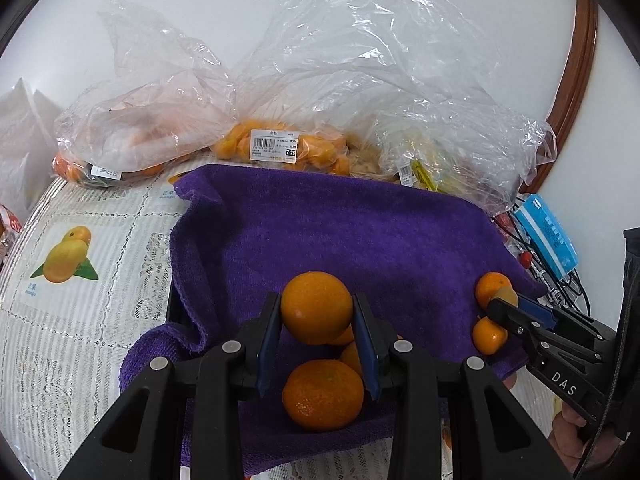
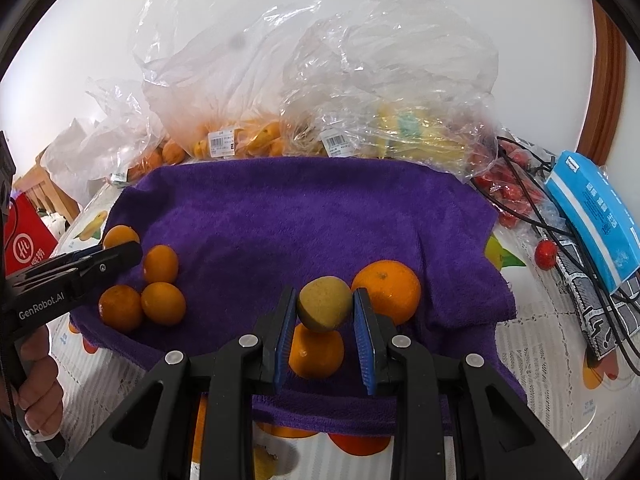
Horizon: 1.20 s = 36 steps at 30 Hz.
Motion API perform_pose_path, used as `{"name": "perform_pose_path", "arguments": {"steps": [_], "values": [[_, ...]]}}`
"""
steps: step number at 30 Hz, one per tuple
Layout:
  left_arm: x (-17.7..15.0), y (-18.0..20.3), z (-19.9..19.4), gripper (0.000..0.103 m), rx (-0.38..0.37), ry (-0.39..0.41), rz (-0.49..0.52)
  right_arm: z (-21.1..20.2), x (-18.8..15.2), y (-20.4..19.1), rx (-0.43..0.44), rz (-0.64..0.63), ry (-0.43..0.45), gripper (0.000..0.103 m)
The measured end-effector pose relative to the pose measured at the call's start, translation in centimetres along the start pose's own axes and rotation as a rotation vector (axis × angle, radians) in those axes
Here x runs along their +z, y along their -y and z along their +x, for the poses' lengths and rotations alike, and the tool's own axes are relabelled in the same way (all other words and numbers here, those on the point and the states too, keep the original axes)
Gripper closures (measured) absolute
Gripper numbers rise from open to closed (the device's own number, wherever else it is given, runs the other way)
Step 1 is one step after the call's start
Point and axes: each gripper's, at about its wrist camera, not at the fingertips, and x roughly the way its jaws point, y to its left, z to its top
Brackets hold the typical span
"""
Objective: Organize fruits
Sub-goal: 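Lower the yellow fruit and orange onto the towel and open both grippers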
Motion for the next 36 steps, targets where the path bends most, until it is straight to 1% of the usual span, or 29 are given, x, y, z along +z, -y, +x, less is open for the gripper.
{"name": "perform_pose_path", "arguments": {"steps": [8, 15, 18, 22, 24, 26, 27, 29, 31, 36], "values": [[0.0, 0.0, 0.0, 0.070, 0.003, -0.002, 0.003, 0.1, 0.0, -0.1, -0.003, -0.006, -0.007, 0.075], [0.0, 0.0, -0.4, 0.069, -0.012, 0.007, 0.000, 0.2, -0.1, -0.1, -0.007, -0.012, -0.017, 0.075], [0.0, 0.0, -0.8, 0.064, -0.016, 0.018, 0.003, 0.2, -0.1, -0.1, -0.008, -0.013, -0.015, 0.075], [0.0, -0.1, -1.2, 0.063, -0.023, 0.025, 0.000, 0.2, -0.1, -0.1, -0.007, -0.011, -0.014, 0.074], [0.0, -0.1, -1.2, 0.062, -0.021, 0.026, -0.003, 0.0, -0.1, 0.0, -0.007, -0.008, -0.011, 0.070], [0.1, -0.1, -1.3, 0.061, -0.022, 0.029, -0.005, -0.4, 0.0, 0.1, -0.001, -0.004, -0.003, 0.062], [0.1, -0.1, -1.4, 0.060, -0.022, 0.031, -0.006, -0.7, 0.1, 0.2, 0.001, 0.000, 0.008, 0.061], [0.1, -0.1, -1.6, 0.059, -0.025, 0.037, -0.008, -1.2, 0.2, 0.3, 0.003, 0.003, 0.024, 0.051], [0.0, 0.0, -1.8, 0.058, -0.025, 0.041, -0.007, -1.6, 0.4, 0.4, 0.005, 0.010, 0.039, 0.048], [-0.1, 0.5, -2.4, 0.057, -0.030, 0.052, -0.001, -2.4, 0.6, 0.4, 0.009, 0.025, 0.061, 0.048]]}}
